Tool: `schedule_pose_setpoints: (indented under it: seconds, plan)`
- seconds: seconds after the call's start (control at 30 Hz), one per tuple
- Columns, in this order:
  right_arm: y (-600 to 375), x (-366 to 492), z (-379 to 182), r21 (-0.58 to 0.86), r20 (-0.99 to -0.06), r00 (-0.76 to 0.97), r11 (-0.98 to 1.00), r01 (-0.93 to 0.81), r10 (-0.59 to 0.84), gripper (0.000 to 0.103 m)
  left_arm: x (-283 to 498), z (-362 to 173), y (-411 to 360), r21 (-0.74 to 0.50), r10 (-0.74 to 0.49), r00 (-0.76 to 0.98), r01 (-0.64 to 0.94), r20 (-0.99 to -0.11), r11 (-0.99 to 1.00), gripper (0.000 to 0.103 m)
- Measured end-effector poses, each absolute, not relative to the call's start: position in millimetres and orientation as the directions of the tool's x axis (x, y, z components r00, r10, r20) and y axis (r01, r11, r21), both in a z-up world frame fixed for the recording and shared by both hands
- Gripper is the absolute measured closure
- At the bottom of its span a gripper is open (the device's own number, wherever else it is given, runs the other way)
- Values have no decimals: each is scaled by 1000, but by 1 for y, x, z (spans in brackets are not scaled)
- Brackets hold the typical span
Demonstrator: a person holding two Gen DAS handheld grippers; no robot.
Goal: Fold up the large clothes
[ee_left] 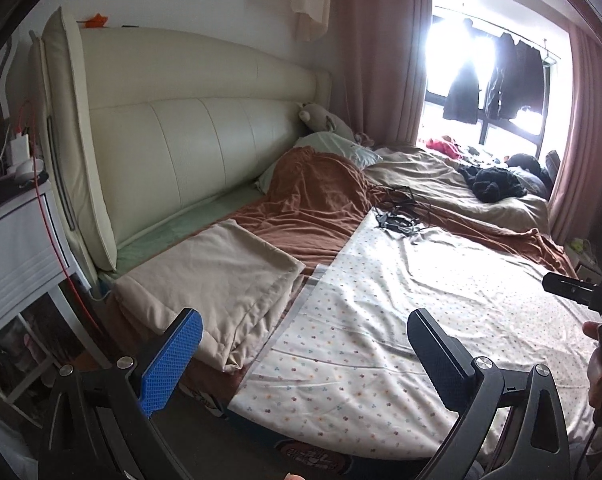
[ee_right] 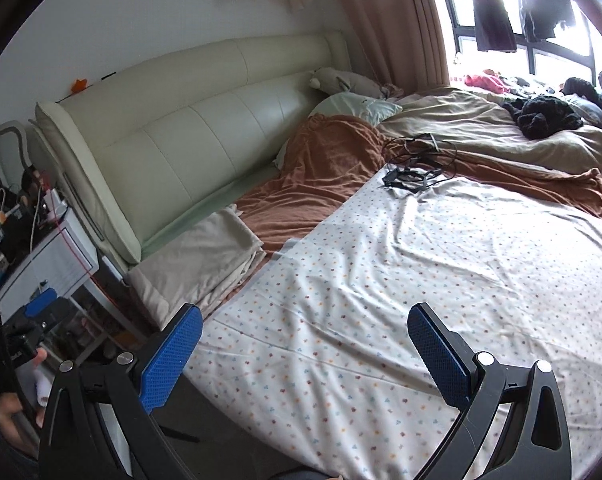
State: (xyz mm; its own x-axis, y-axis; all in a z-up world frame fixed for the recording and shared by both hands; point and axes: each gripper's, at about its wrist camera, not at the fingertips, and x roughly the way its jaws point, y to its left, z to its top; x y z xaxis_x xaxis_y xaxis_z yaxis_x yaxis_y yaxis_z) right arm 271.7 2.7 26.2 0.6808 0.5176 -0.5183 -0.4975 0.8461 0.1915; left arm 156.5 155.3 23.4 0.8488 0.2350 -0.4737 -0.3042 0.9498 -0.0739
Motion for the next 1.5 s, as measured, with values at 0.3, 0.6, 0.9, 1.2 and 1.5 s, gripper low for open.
schedule_pose_setpoints:
  seconds: [0.3, 0.6, 0.9, 1.2, 1.5]
  plan:
    - [-49, 207, 30, 143, -454, 766, 886, -440, 454, 0, 107, 23, 114, -48, 231, 866, -280, -444, 959, 0]
    - [-88, 139, 14, 122, -421, 807, 907, -403, 415, 0, 61, 17, 80, -37, 200, 889, -236, -412, 971, 0]
    - [-114, 79, -5, 127, -393, 825, 912, -390, 407, 0, 22, 6, 57, -56, 167, 900, -206, -404, 977, 0]
    - [-147, 40, -35, 178, -380, 843, 924, -337, 381, 0, -10, -10, 34, -61, 148, 907, -187, -394, 981, 0]
    - [-172, 26, -59, 194, -400, 849, 937, -289, 345, 0, -27, -28, 18, -60, 114, 904, -151, -411, 987, 0]
